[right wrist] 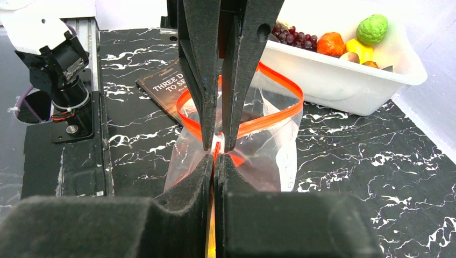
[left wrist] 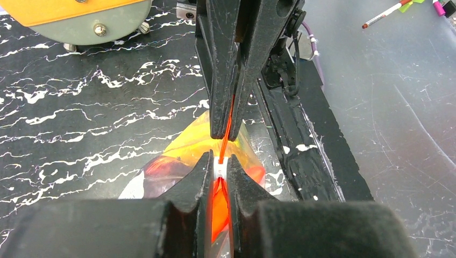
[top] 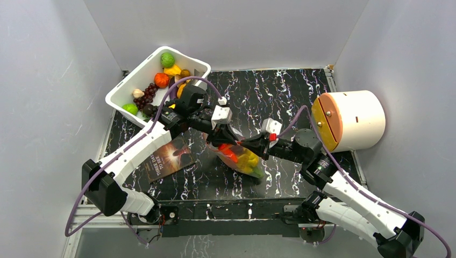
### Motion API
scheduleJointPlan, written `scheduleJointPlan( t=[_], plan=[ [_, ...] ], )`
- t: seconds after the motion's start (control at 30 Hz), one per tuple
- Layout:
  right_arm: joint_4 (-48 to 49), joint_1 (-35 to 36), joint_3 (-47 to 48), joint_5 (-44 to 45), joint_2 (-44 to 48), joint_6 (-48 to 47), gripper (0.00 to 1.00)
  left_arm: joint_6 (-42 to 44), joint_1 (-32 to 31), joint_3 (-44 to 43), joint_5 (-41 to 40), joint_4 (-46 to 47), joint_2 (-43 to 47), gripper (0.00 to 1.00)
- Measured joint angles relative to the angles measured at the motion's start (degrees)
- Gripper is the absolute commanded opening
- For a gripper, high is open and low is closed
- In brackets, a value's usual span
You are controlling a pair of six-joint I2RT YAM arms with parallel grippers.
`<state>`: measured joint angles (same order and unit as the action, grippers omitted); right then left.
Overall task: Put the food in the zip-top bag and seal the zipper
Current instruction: Zip the zipper food storage bag at the center of the board.
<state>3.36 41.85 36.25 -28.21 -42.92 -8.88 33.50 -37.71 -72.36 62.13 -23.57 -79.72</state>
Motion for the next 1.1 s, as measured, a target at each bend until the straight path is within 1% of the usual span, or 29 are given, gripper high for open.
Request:
scheduleJointPlan(
  t=[0.27,0.57,1.1],
  plan=[
    [-1.4,0.0,0.0,2.3,0.9,0.1,0.0,1.0,0.0,-0.1,-0.9,-1.0,0.0,0.0],
    [-2.6,0.1,0.0,5.0,2.6,0.4,0.0,3.0,-0.2,-1.2,-4.6,-4.2,0.7,0.0],
    [-3.3,0.6,0.8,13.6,3.3,3.0,0.0,4.2,-0.3,-2.0,-10.9,-7.3,4.0,0.0]
  ],
)
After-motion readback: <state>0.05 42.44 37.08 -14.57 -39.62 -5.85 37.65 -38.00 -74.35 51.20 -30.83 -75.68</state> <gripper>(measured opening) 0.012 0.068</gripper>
